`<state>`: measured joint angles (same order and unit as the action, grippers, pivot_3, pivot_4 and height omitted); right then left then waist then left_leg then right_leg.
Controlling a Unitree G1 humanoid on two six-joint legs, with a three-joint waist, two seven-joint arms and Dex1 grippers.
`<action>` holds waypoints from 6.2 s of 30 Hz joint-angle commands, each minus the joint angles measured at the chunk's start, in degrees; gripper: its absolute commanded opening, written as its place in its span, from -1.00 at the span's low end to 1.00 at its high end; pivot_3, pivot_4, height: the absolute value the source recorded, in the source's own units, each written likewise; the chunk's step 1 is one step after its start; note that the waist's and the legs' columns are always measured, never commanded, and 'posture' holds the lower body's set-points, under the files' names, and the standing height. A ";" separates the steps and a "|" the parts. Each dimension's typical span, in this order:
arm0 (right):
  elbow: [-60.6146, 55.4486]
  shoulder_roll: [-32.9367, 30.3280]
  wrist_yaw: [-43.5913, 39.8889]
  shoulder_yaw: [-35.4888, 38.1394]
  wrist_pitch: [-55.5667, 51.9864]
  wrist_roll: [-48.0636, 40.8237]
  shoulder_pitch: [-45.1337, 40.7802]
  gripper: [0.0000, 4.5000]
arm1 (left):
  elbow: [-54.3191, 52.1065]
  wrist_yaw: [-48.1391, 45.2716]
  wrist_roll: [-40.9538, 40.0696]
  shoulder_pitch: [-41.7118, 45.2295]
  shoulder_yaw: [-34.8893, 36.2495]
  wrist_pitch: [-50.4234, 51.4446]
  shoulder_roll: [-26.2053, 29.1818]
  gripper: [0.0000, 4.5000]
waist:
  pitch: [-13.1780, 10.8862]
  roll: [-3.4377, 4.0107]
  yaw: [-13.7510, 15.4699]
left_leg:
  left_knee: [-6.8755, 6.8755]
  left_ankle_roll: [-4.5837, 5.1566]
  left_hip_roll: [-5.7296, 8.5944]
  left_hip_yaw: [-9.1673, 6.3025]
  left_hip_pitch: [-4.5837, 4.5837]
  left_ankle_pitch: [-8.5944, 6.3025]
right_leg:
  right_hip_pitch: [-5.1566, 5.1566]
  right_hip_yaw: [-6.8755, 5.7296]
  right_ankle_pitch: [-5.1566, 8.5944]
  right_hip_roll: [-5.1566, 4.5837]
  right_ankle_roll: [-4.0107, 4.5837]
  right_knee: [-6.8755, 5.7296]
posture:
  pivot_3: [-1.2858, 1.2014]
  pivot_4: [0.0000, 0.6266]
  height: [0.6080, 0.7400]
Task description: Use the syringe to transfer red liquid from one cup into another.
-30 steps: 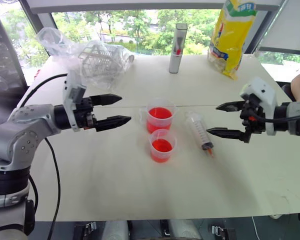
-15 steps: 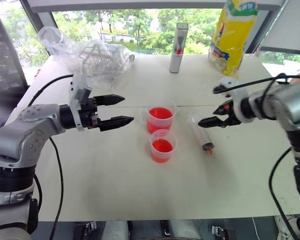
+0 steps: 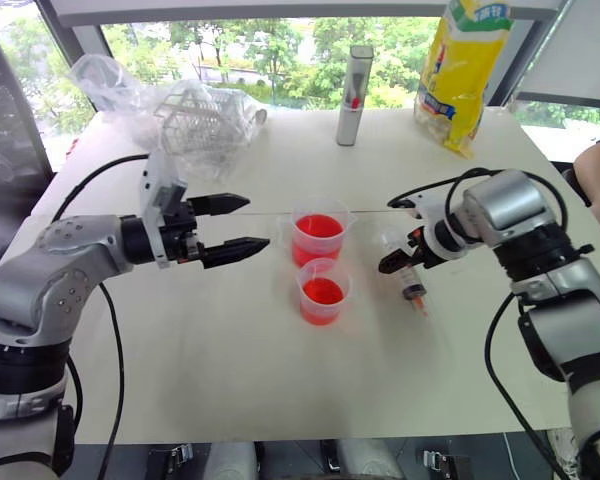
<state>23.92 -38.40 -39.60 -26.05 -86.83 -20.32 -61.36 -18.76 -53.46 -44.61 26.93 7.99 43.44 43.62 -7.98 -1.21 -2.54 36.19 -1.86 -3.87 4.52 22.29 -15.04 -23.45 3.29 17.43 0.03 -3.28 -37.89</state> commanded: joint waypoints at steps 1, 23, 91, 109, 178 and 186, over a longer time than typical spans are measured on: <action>3.23 1.25 -0.03 -0.37 2.28 2.12 -2.01 0.98 | -2.42 0.58 -1.01 -0.77 2.12 -0.39 0.52 1.00 | 0.02 -0.02 -0.04 | 0.01 0.00 0.00 0.00 -0.01 0.00 | 0.01 0.00 0.00 0.00 0.00 0.00 | 0.03 -0.52 1.00; -8.47 1.75 5.73 16.28 11.00 7.00 -0.29 -0.38 | 1.36 1.05 -1.47 3.40 1.70 -0.91 1.24 1.00 | 0.05 -0.08 0.09 | -0.01 0.00 -0.01 0.00 0.03 0.00 | -0.08 0.01 0.00 0.03 0.01 -0.08 | 0.03 -0.52 1.00; -24.77 27.50 4.25 22.69 71.72 1.87 27.35 -0.38 | 35.88 -17.89 15.54 34.79 -11.15 -13.12 -17.55 1.00 | 0.06 -0.08 -0.02 | 0.04 -0.10 -0.04 -0.03 -0.04 0.06 | 0.02 0.02 -0.01 0.14 0.00 -0.17 | 0.03 -0.52 1.00; -25.82 26.73 3.86 21.48 71.31 2.43 28.63 -0.38 | 38.81 -17.50 16.81 35.86 -10.24 -13.11 -19.65 -0.97 | 0.06 -0.08 0.02 | 0.04 -0.10 -0.04 -0.03 -0.04 0.06 | 0.03 0.02 0.00 0.14 -0.01 -0.16 | 0.03 -0.52 1.00; -24.63 26.54 3.64 21.86 66.62 2.77 27.54 -0.38 | 38.91 -14.79 16.64 37.44 -5.68 -13.22 -14.95 0.98 | 0.06 -0.08 -0.24 | 0.03 -0.10 -0.05 -0.04 -0.06 0.06 | 0.01 0.04 -0.01 0.18 0.00 -0.19 | 0.03 -0.52 1.00; -24.54 26.82 4.19 23.17 67.21 2.23 26.12 -0.38 | 33.58 -13.17 15.67 31.25 -1.96 -9.55 -7.74 0.98 | 0.06 -0.08 -0.04 | 0.05 -0.11 -0.06 -0.04 -0.08 0.07 | 0.02 0.05 -0.01 0.17 -0.01 -0.23 | 0.03 -0.52 1.00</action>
<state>0.87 -12.02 -35.61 -3.91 -20.86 -17.12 -33.42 17.58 -67.15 -27.91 57.64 3.83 33.59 34.63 -7.93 -1.29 -2.57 36.24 -1.98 -3.93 4.46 22.21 -14.97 -23.42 3.33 17.43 0.20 -3.29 -38.11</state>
